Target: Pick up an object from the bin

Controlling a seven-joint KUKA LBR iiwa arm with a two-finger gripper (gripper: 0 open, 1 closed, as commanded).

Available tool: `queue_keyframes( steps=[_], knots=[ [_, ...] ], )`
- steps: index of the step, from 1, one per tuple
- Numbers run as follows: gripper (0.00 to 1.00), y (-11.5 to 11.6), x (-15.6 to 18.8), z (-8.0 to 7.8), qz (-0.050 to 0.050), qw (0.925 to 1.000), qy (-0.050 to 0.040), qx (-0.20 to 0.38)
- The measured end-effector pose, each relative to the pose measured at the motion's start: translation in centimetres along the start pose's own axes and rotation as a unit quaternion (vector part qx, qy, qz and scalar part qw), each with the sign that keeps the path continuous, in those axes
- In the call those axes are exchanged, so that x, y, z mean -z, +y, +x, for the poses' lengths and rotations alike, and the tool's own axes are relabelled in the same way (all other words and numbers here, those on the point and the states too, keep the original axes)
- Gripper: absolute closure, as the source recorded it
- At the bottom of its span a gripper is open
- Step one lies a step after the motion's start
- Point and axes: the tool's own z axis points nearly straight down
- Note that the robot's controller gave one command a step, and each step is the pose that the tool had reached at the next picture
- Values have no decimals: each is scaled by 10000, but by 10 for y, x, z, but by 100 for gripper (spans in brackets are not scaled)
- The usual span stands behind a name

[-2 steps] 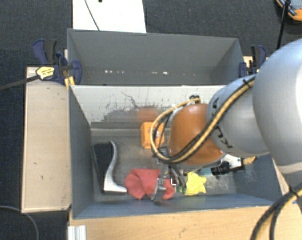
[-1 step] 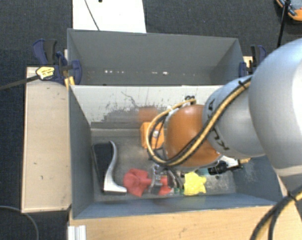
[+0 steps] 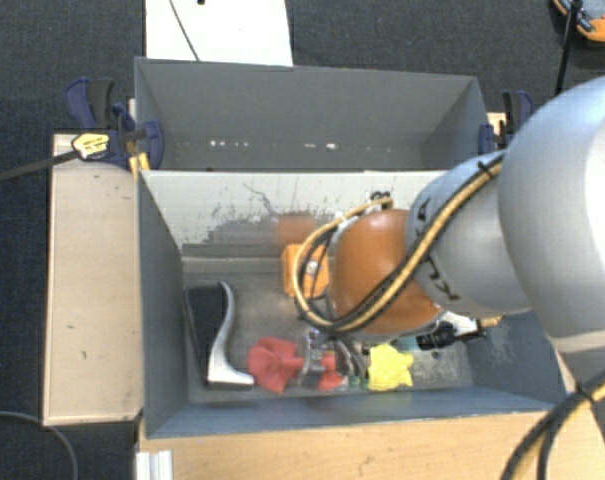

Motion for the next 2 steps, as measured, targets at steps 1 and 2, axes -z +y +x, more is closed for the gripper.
queue_keyframes(
  steps=[1,2],
  knots=[
    [100,0,4,1,3,10000,7,-4],
    [100,-1,18,2,13,10000,38,-12]
  ],
)
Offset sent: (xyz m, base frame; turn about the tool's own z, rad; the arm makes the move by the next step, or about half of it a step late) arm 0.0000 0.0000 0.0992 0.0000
